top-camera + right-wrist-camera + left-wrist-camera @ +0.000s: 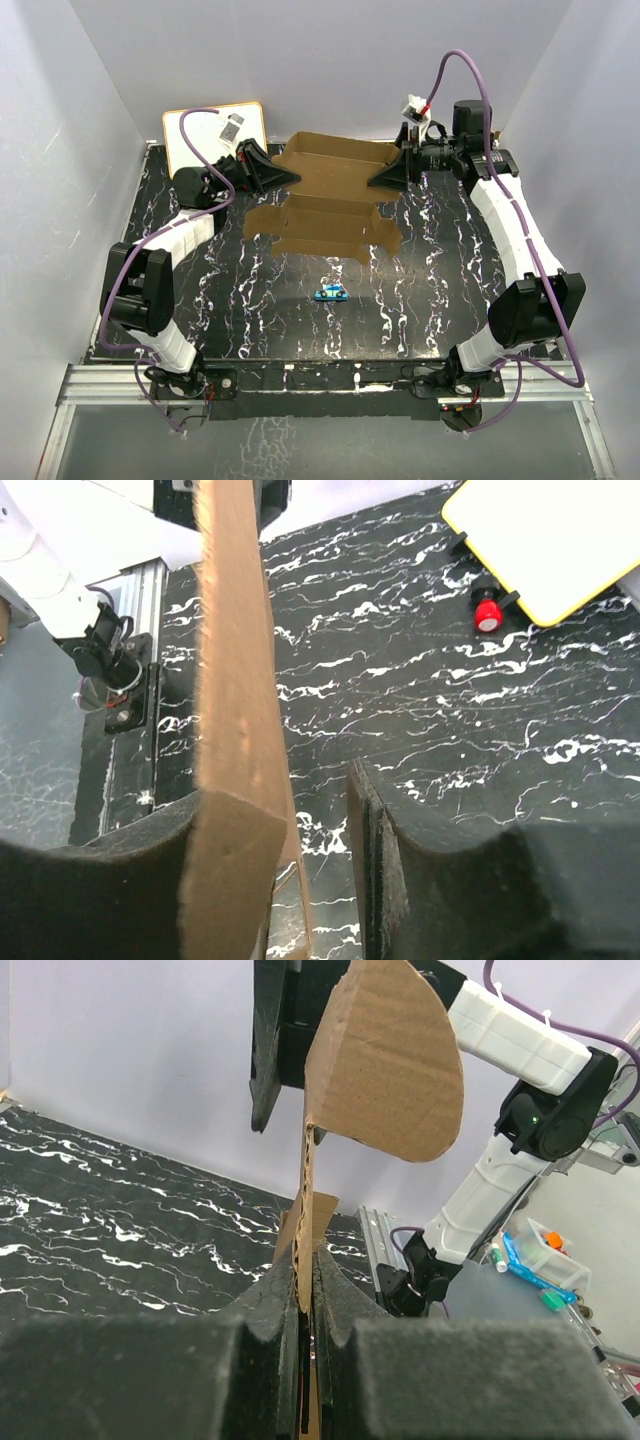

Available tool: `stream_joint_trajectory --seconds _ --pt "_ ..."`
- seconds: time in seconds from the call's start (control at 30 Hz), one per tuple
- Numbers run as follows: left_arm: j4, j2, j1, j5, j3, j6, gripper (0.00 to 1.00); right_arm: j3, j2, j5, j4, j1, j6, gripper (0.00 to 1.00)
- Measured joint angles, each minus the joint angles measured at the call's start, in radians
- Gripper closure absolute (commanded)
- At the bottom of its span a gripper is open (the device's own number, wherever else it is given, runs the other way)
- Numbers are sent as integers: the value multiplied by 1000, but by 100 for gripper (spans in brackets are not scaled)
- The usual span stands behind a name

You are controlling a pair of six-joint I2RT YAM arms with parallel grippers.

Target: Fold the paper box

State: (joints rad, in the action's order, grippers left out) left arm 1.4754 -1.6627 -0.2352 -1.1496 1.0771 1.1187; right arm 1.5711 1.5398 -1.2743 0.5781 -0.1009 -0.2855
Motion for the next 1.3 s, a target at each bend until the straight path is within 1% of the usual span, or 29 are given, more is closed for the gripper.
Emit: stream_joint_trajectory --seconds 0.1,0.23,0.53,0.67,0.7,0.73,0.77,0.93,1.0,1.13,1.2,1.3 --pt "-5 0 0 -3 0 0 100 30 0 -2 0 0 0 55" --pt "-10 0 0 -8 0 0 100 71 1 -15 2 0 -1 62" --pt "-11 0 -1 -13 0 0 100 74 5 -28 21 -2 -5 68" --pt "-11 -2 -1 -14 0 0 100 74 6 -31 25 -10 -6 76" --pt "-11 -3 -1 -14 0 0 100 74 6 -31 25 -12 -7 81" --pt "-10 -3 -1 -14 0 0 100 72 6 -31 25 -15 -8 88" --pt "-10 -3 -1 -14 0 0 100 71 6 -31 25 -17 -10 92" --pt "-12 -3 0 -15 0 -1 100 68 6 -31 39 -18 -17 92" --pt "-19 -3 0 -16 0 -8 89 68 6 -31 43 -18 -22 92" --pt "-72 0 0 2 0 -56 58 58 3 -44 25 0 0 92" --pt "-127 13 6 31 -11 -102 47 36 -2 -67 -7 35 35 92" --pt "-243 82 31 93 -76 -193 38 19 -4 -100 -48 119 86 92"
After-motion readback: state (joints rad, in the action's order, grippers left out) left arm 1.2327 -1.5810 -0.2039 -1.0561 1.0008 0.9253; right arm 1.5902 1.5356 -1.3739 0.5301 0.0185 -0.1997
